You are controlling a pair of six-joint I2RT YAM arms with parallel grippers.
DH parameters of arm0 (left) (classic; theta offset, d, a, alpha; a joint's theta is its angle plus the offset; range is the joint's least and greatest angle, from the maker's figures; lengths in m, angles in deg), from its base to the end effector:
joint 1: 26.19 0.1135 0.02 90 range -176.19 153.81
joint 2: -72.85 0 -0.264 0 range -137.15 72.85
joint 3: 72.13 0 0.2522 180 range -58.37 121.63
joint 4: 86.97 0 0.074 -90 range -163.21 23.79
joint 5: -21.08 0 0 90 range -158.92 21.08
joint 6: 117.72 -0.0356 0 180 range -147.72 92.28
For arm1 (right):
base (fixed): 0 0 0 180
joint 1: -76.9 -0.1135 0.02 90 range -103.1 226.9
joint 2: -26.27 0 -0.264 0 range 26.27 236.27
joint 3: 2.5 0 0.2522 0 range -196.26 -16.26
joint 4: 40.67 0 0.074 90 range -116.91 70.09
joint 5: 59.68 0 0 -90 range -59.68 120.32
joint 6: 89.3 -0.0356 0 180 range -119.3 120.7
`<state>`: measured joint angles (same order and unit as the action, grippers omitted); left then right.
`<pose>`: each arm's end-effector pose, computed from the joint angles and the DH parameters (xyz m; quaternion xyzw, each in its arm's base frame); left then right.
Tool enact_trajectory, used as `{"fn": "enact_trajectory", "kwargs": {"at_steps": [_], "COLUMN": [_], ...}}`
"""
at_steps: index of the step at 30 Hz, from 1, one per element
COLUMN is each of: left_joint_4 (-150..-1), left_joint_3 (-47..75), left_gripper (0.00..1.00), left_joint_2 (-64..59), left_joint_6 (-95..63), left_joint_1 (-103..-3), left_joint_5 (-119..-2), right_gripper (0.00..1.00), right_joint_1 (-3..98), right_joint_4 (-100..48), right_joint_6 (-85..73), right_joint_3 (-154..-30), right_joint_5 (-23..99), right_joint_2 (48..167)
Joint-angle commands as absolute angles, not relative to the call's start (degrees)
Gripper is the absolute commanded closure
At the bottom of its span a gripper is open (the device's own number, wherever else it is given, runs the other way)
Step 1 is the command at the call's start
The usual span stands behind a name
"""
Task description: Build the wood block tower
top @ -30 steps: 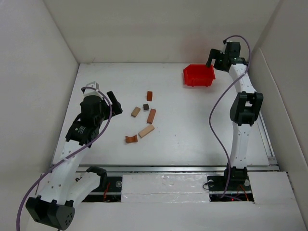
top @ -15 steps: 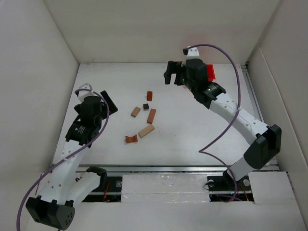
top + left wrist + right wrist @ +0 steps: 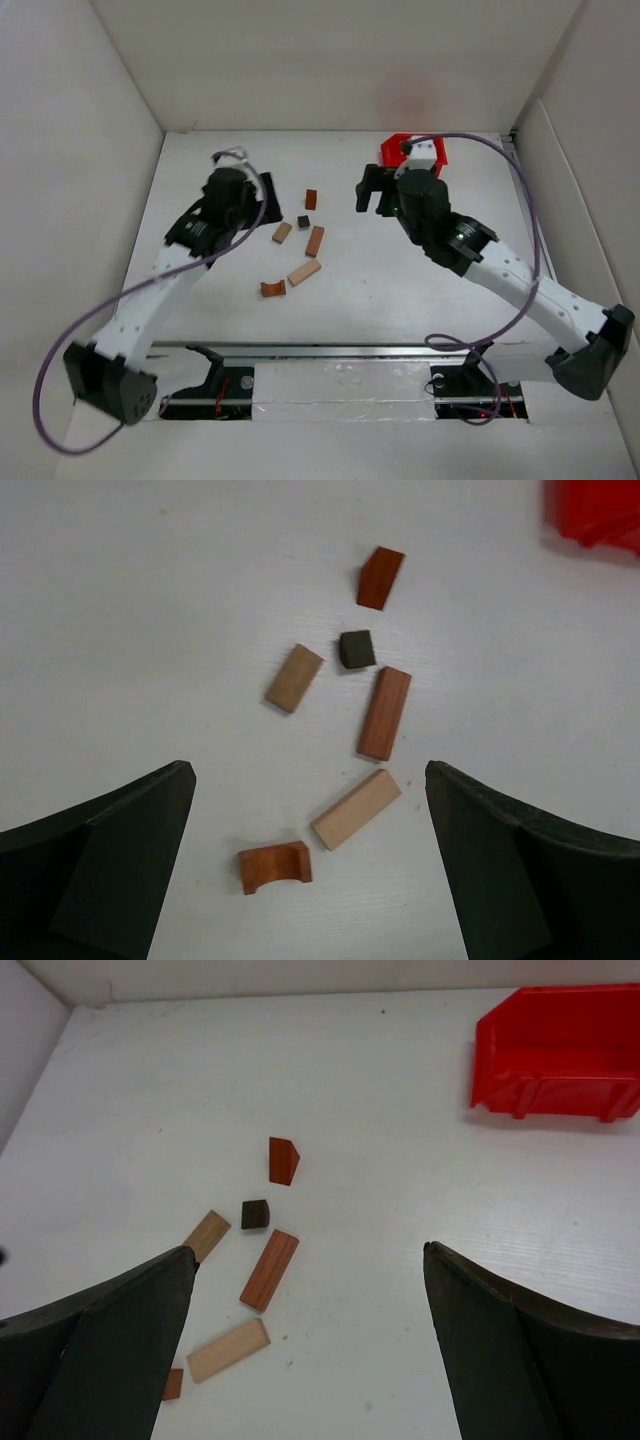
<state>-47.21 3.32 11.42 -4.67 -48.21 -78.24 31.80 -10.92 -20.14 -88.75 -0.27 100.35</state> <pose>0.2216 -0.0834 0.3591 -0.0508 0.8436 -0.1396 0.5160 0.2203 0.1954 0.3889 -0.0112 0.7936 0.1315 0.5939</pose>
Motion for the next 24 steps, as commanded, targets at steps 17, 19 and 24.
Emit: {"fn": "enact_trajectory", "kwargs": {"at_steps": [17,19,24], "left_joint_4": [-44.38,-44.82,-45.0], "left_joint_3": [25.74,26.44,28.73], "left_gripper": [0.3,0.37,0.46], "left_joint_2": [-34.54,-37.09,-40.61], "left_joint_6": [-9.0,-8.74,-8.21], "left_joint_1": [-61.26,-61.26,-62.49], "left_joint_5": [-74.73,-74.81,-74.54], "right_gripper": [0.0,0.0,0.0], "right_joint_1": [38.93,38.93,38.93], "right_joint_4": [-16.71,-16.71,-18.99], "right_joint_6": [-20.14,-19.43,-18.9], "right_joint_3": [-71.28,-71.02,-69.97], "right_joint_5": [13.62,14.58,17.75], "right_joint_2": [82.16,82.08,81.81]}}
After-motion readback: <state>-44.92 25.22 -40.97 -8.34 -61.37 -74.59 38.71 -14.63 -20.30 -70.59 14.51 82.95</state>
